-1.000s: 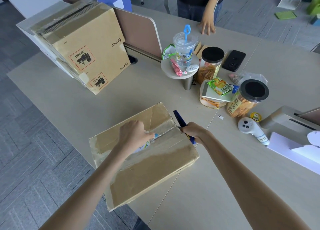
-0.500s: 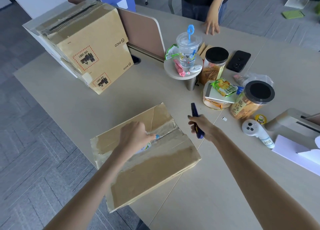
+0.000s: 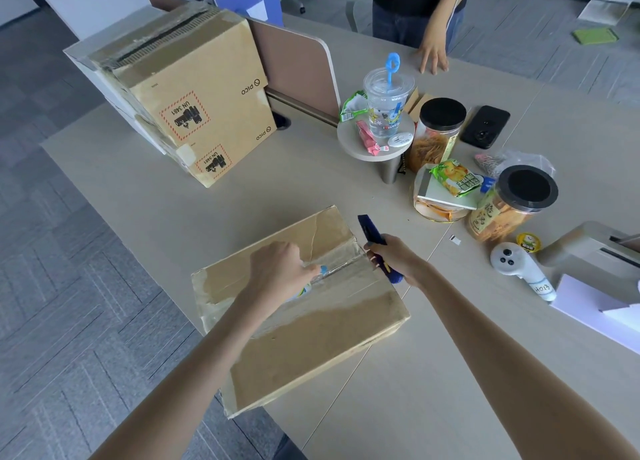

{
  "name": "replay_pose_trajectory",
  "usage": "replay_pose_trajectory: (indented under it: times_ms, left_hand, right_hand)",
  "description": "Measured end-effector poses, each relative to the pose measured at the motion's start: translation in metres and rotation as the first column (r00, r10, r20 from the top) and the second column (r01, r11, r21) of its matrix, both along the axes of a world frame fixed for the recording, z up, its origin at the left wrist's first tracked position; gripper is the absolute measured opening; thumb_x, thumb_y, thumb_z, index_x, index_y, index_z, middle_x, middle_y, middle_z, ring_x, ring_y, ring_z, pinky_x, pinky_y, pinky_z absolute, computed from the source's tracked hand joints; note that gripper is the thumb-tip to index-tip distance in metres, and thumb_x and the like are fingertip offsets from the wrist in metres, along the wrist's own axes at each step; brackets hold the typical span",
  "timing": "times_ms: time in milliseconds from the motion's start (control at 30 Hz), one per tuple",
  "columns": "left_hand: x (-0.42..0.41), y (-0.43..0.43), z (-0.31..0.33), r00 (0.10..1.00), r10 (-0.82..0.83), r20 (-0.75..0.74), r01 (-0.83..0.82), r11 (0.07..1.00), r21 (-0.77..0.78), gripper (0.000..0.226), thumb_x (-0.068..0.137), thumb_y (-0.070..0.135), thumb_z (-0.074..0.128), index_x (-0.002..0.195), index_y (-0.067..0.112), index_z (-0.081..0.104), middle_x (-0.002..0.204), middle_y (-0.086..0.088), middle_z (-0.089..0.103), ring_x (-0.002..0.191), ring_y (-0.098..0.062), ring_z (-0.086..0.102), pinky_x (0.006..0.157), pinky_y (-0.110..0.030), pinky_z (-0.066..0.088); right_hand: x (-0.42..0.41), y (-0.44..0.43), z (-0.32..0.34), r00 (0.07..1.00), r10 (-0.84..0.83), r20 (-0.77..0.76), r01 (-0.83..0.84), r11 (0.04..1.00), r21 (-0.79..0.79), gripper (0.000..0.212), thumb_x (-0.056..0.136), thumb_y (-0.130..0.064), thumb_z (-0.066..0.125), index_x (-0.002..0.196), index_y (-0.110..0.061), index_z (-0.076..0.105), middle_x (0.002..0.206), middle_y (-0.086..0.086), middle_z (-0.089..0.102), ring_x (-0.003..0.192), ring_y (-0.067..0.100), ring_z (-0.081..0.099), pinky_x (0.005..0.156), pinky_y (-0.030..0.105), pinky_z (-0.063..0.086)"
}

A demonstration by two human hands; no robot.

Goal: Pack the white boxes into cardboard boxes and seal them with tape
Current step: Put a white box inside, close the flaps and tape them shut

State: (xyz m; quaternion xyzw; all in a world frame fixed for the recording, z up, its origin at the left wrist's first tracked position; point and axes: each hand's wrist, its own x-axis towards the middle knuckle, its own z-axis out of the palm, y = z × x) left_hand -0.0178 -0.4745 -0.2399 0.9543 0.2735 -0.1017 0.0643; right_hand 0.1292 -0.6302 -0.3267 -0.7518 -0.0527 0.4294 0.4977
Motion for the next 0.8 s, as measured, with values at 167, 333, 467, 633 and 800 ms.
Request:
replay_pose_trajectory:
  times_ms: [167, 333, 467, 633, 800]
  left_hand:
    - [-0.017, 0.007, 0.007, 0.99, 0.017, 0.143, -0.01, 0.999, -0.051, 0.047, 0.088, 0.056, 0.056, 0.063, 0.018, 0.043, 0.058, 0.003, 0.045, 0.065, -0.024, 0.047, 0.053, -0.027, 0.028]
    - [-0.043, 0.033, 0.008, 0.962, 0.165, 0.215, -0.003, 0.8, -0.6, 0.04, 0.077, 0.06, 0.053, 0.085, 0.022, 0.064, 0.079, 0.008, 0.068, 0.079, -0.018, 0.063, 0.074, -0.034, 0.048]
    - [-0.056, 0.036, 0.012, 0.94, 0.28, 0.193, -0.028, 0.631, -0.775, 0.025, 0.077, 0.045, 0.05, 0.064, 0.024, 0.052, 0.06, 0.011, 0.04, 0.059, -0.013, 0.034, 0.057, -0.028, 0.024]
    - [-0.066, 0.039, 0.002, 0.922, 0.291, 0.257, 0.066, 0.534, -0.843, 0.047, 0.073, 0.052, 0.055, 0.075, 0.004, 0.053, 0.075, -0.001, 0.042, 0.073, -0.013, 0.037, 0.071, -0.034, 0.022]
    - [-0.071, 0.037, -0.008, 0.901, 0.33, 0.282, 0.089, 0.497, -0.863, 0.051, 0.072, 0.049, 0.06, 0.083, -0.001, 0.063, 0.076, 0.003, 0.057, 0.074, -0.014, 0.052, 0.073, -0.031, 0.037]
  right_hand:
    - [-0.005, 0.001, 0.032, 0.958, -0.018, 0.285, 0.005, 0.999, 0.044, 0.016, 0.097, -0.006, 0.053, 0.106, 0.002, 0.063, 0.082, 0.013, 0.062, 0.056, 0.017, 0.058, 0.048, 0.017, 0.049]
    - [-0.022, 0.014, 0.058, 0.954, 0.064, 0.294, -0.098, 0.99, 0.103, 0.012, 0.098, -0.003, 0.048, 0.107, 0.001, 0.055, 0.079, 0.015, 0.063, 0.057, 0.022, 0.06, 0.049, 0.025, 0.052]
    - [-0.042, 0.028, 0.061, 0.948, 0.158, 0.276, -0.181, 0.982, 0.059, 0.012, 0.099, -0.004, 0.043, 0.108, 0.0, 0.05, 0.082, 0.019, 0.064, 0.057, 0.025, 0.062, 0.052, 0.031, 0.054]
    - [-0.07, 0.046, 0.051, 0.957, 0.138, 0.253, -0.155, 0.987, 0.048, 0.006, 0.097, -0.002, 0.04, 0.1, -0.007, 0.042, 0.07, 0.016, 0.062, 0.047, 0.024, 0.055, 0.051, 0.031, 0.046]
    - [-0.081, 0.054, 0.038, 0.948, 0.082, 0.307, -0.07, 0.996, -0.05, 0.007, 0.095, -0.011, 0.041, 0.1, -0.016, 0.041, 0.064, 0.004, 0.065, 0.05, 0.022, 0.061, 0.073, 0.041, 0.052]
